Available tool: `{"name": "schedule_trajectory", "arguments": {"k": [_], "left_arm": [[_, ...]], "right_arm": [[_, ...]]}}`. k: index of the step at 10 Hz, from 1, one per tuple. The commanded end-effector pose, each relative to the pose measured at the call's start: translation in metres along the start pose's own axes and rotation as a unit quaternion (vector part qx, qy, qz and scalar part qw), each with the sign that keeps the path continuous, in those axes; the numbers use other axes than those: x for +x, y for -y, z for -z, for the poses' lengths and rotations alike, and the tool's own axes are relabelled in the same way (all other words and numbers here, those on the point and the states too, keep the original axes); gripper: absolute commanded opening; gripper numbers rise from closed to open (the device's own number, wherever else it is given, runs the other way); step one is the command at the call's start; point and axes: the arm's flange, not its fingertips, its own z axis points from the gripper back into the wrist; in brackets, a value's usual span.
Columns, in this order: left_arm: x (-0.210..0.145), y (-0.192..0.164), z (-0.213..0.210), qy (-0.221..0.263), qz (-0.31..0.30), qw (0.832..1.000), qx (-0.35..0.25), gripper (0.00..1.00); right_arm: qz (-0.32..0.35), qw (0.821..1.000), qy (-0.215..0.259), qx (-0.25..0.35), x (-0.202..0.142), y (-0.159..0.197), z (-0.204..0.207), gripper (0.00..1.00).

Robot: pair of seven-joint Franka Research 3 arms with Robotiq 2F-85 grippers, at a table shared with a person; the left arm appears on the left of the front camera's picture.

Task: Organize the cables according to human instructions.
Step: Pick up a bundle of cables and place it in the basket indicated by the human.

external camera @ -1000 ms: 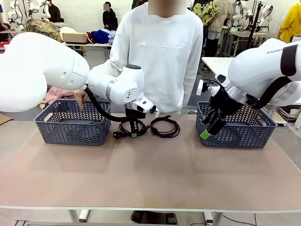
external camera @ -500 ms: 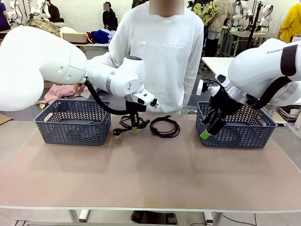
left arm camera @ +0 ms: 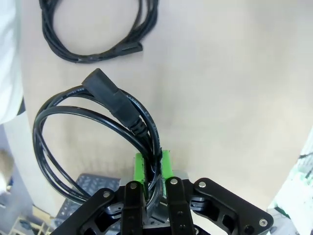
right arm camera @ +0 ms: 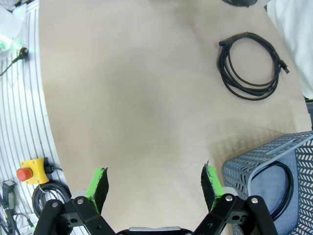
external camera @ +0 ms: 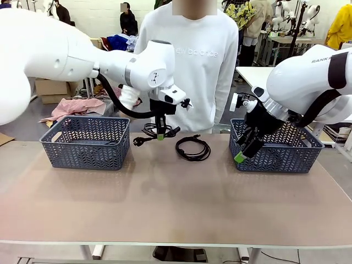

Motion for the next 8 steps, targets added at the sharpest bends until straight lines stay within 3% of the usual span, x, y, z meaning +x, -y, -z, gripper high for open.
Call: {"name": "schedule_trajectory", "arguments": {"k": [1, 4, 8], "left_arm": [[-0.020, 0.009, -0.036, -0.001, 0.033, 0.999, -0.007, 0.00], [-0.068, 0.034, -0.078, -0.010, 0.077, 0.997, 0.014, 0.00], [-0.158, 0.038, -0.085, 0.001, 0.073, 0.996, 0.050, 0.00]], "right_arm": [[0.001, 1.000, 0.001, -0.002, 0.000, 0.000, -0.001, 1.00], [0.001, 1.000, 0.001, -0.002, 0.000, 0.000, -0.001, 1.00], [0.001, 1.000, 0.001, -0.002, 0.000, 0.000, -0.001, 1.00]]}}
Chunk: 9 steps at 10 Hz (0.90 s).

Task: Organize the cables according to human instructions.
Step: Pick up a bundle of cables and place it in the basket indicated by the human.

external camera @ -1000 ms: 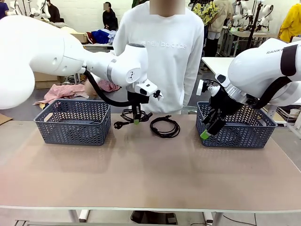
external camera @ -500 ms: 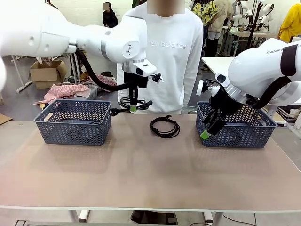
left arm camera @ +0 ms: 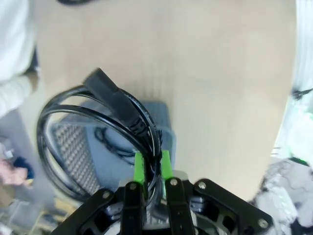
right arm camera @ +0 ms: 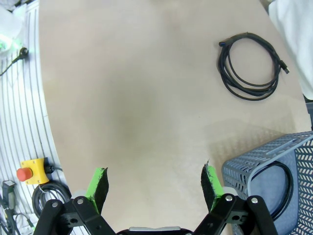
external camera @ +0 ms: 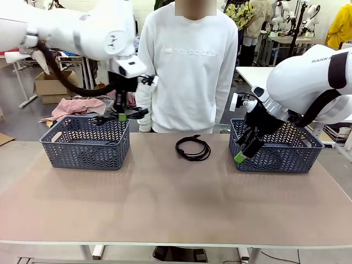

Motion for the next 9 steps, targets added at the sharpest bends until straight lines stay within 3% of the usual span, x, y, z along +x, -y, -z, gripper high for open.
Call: {"name": "schedule_trajectory", "arguments": {"k": [1, 5, 9], "left_arm": [[-0.043, 0.020, 0.012, 0.027, 0.011, 0.999, 0.028, 0.00], [-0.102, 0.005, 0.041, 0.020, 0.020, 0.999, 0.036, 0.00], [-0.117, -0.024, 0.074, 0.016, 0.032, 0.999, 0.010, 0.00]], "right_arm": [[0.002, 1.000, 0.001, -0.001, -0.001, 0.000, -0.001, 1.00], [0.002, 1.000, 0.001, -0.001, -0.001, 0.000, -0.001, 1.00], [0.002, 1.000, 0.001, -0.001, -0.001, 0.000, -0.001, 1.00]]}}
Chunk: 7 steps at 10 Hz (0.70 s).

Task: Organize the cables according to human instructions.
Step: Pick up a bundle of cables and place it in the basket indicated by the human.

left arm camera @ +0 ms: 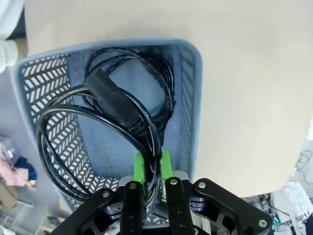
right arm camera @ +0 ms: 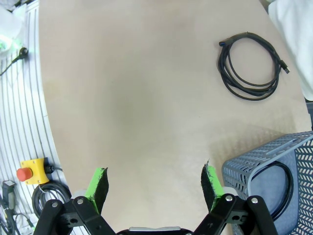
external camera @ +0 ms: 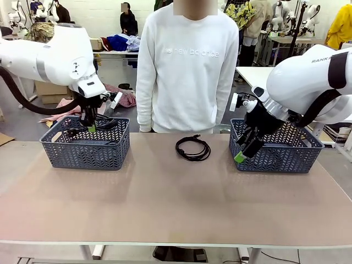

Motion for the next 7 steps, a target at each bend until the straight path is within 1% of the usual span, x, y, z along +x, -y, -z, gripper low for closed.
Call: {"name": "schedule_trajectory", "arguments": {"k": [1, 5, 6, 7], "left_arm": [[-0.006, -0.017, 0.005, 0.015, -0.002, 1.000, 0.003, 0.00], [-0.008, -0.027, 0.023, 0.024, -0.012, 1.000, -0.014, 0.00], [-0.008, -0.029, 0.025, 0.026, -0.017, 0.999, -0.017, 0.34], [-0.009, -0.030, 0.024, 0.033, -0.022, 0.999, -0.020, 0.34]], "right_arm": [[0.002, 1.000, 0.001, -0.001, -0.001, 0.000, -0.001, 1.00], [0.002, 1.000, 0.001, -0.001, -0.001, 0.000, -0.001, 1.00], [0.002, 1.000, 0.001, -0.001, -0.001, 0.000, -0.001, 1.00], [0.002, 1.000, 0.001, -0.001, -0.001, 0.000, -0.001, 1.00]]}}
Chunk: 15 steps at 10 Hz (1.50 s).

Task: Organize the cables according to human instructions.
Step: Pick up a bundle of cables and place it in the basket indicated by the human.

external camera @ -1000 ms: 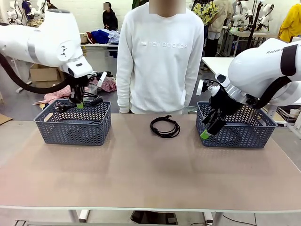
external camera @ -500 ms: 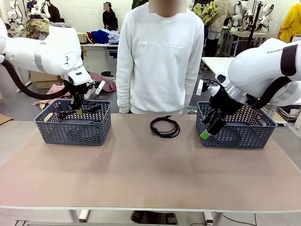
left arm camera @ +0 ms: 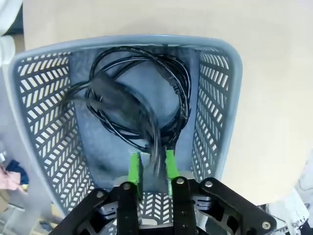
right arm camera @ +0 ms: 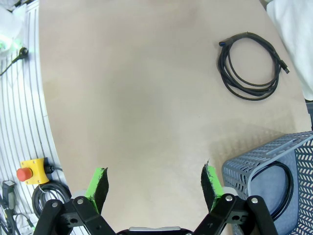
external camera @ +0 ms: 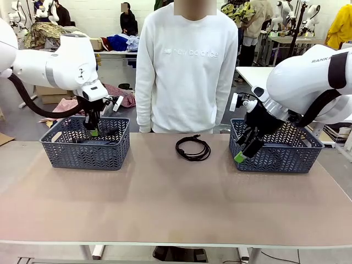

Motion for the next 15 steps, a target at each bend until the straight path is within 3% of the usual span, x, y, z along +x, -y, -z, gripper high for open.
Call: {"name": "schedule_trajectory", "arguments": {"k": [1, 2, 3, 4, 5, 6, 7, 8, 11, 13, 14, 15], "left_arm": [[-0.004, -0.004, -0.008, 0.024, -0.005, 1.000, -0.008, 0.54], [-0.004, -0.004, -0.011, 0.021, -0.007, 1.000, -0.013, 0.39], [-0.004, -0.004, -0.014, 0.020, -0.009, 1.000, -0.017, 0.73], [-0.005, -0.004, -0.016, 0.022, -0.007, 0.999, -0.026, 0.58], [-0.006, -0.003, -0.017, 0.023, -0.008, 0.999, -0.035, 0.92], [-0.005, -0.003, -0.018, 0.028, -0.008, 0.999, -0.041, 0.77], [-0.005, -0.002, -0.019, 0.030, -0.010, 0.998, -0.045, 1.00], [-0.004, -0.002, -0.019, 0.033, -0.012, 0.998, -0.048, 0.97], [-0.004, 0.004, -0.018, 0.040, -0.023, 0.998, -0.051, 1.00], [-0.001, 0.007, -0.011, 0.061, -0.067, 0.995, -0.047, 1.00], [-0.001, 0.001, -0.016, 0.030, -0.027, 0.998, -0.045, 1.00], [-0.001, 0.001, -0.016, 0.030, -0.027, 0.998, -0.045, 1.00]], "right_arm": [[0.002, 1.000, 0.001, -0.001, -0.001, 0.000, -0.001, 1.00], [0.002, 1.000, 0.001, -0.001, -0.001, 0.000, -0.001, 1.00], [0.002, 1.000, 0.001, -0.001, -0.001, 0.000, -0.001, 1.00], [0.002, 1.000, 0.001, -0.001, -0.001, 0.000, -0.001, 1.00], [0.002, 1.000, 0.001, -0.001, -0.001, 0.000, -0.001, 1.00], [0.002, 1.000, 0.001, -0.001, -0.001, 0.000, -0.001, 1.00], [0.002, 1.000, 0.001, -0.001, -0.001, 0.000, -0.001, 1.00], [0.002, 1.000, 0.001, -0.001, -0.001, 0.000, -0.001, 1.00], [0.002, 1.000, 0.001, -0.001, -0.001, 0.000, -0.001, 1.00], [0.002, 1.000, 0.001, -0.001, -0.001, 0.000, -0.001, 1.00], [0.002, 1.000, 0.001, -0.001, -0.001, 0.000, -0.001, 1.00], [0.002, 1.000, 0.001, -0.001, -0.001, 0.000, -0.001, 1.00]]}}
